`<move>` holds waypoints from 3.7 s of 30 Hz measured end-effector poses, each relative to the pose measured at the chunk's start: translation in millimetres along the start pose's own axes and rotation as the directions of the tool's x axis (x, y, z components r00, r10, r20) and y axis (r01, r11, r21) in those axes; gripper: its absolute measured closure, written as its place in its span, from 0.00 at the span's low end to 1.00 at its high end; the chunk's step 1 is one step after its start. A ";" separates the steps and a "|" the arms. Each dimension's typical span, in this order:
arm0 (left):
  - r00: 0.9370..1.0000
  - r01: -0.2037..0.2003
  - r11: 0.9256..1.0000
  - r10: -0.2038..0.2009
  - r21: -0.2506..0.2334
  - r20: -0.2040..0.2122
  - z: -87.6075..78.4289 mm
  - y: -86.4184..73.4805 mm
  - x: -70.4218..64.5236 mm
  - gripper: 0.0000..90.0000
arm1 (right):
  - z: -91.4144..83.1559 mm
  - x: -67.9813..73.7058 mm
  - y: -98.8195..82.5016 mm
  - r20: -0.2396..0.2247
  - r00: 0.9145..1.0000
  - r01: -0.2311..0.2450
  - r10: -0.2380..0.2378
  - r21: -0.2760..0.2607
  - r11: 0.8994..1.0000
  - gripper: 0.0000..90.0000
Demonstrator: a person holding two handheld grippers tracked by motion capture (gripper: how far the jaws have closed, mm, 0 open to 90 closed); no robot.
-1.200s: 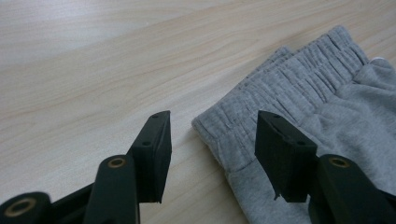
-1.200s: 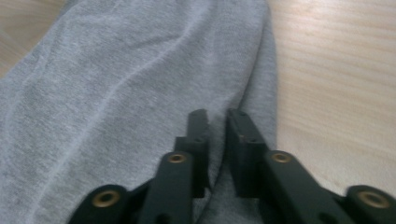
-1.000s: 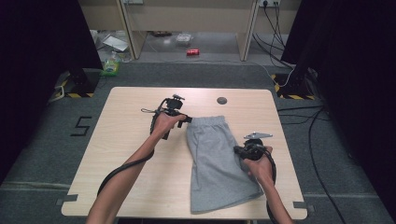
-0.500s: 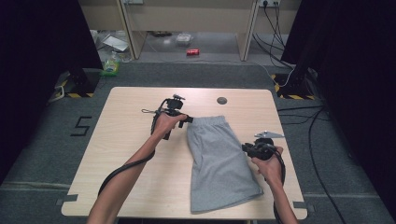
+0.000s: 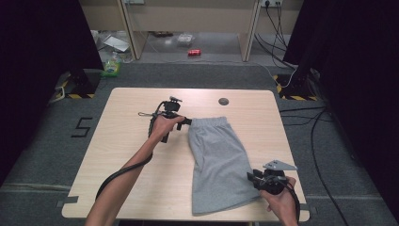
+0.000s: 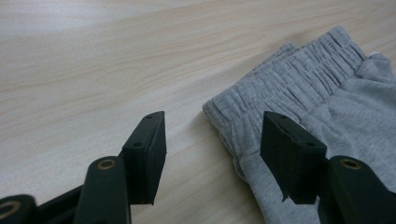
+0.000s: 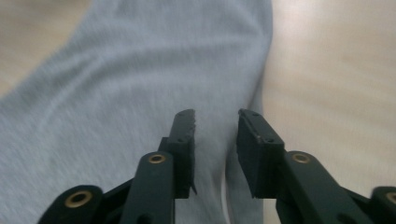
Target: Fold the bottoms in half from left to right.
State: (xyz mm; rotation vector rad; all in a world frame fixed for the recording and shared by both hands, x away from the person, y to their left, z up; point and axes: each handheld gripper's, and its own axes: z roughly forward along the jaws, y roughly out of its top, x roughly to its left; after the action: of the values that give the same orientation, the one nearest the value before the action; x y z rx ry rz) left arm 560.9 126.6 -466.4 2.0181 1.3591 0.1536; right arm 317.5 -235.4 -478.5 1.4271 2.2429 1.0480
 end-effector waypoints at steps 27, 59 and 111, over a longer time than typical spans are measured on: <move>1.000 0.013 1.000 -0.013 0.016 0.024 16.5 -1.5 -12.4 0.48 | -10.9 26.1 -1.5 0.021 0.995 0.097 -0.096 -0.051 0.994 0.68; 0.992 -0.122 0.992 0.122 -0.001 -0.006 20.1 9.4 -23.5 0.52 | 56.0 167.9 -8.2 -0.305 0.900 0.315 -0.312 -0.041 0.948 0.55; 0.998 -0.060 0.998 0.060 0.004 0.019 26.9 5.3 -6.6 0.59 | 88.5 206.3 3.2 -0.347 0.861 0.394 -0.373 -0.011 0.919 0.67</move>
State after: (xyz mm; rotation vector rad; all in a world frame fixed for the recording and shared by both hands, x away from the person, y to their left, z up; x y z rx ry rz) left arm 574.2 107.0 -481.8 2.0603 1.2888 0.1579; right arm 273.7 -17.4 -509.1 0.7975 2.6744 1.1647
